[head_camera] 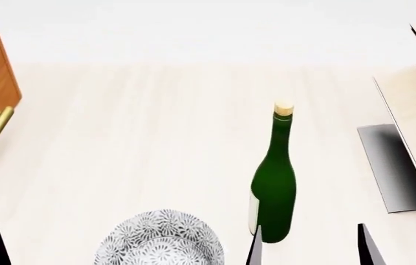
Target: Put the wine bottle on the wine rack.
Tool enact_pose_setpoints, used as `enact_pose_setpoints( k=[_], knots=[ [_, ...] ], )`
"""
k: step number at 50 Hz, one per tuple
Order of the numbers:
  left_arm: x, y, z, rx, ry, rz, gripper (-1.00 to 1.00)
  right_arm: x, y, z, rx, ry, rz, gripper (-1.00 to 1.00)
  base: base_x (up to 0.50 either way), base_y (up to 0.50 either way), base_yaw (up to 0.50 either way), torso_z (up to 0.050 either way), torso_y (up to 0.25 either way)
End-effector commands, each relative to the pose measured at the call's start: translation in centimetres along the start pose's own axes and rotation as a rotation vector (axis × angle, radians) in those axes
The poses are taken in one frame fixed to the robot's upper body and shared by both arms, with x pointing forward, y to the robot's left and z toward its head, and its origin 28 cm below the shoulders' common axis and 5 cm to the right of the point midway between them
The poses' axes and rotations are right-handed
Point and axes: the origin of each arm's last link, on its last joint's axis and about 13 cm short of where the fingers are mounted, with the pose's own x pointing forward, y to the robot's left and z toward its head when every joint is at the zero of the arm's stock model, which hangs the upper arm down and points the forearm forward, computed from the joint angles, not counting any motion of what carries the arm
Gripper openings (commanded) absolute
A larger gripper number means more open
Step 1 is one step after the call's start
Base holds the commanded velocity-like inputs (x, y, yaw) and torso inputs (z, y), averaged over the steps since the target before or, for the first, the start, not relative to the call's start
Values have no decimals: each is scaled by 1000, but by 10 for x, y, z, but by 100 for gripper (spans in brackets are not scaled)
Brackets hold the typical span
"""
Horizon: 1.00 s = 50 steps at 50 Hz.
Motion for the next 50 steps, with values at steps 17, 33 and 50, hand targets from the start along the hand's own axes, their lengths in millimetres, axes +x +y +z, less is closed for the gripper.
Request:
enact_pose_setpoints(
  k=[17, 33, 50],
  knots=[
    [0, -1, -1, -2, 4, -4, 100, 0, 0, -1, -1, 5, -1, 100, 142, 0, 0, 0, 0],
    [0, -1, -1, -1, 5, -4, 100, 1, -1, -3, 26, 32, -18, 100, 19, 0, 0, 0, 0],
    [0, -1, -1, -1, 5, -4, 100, 1, -1, -2, 42, 41, -10, 100, 0, -76, 0, 0, 0]
  ],
)
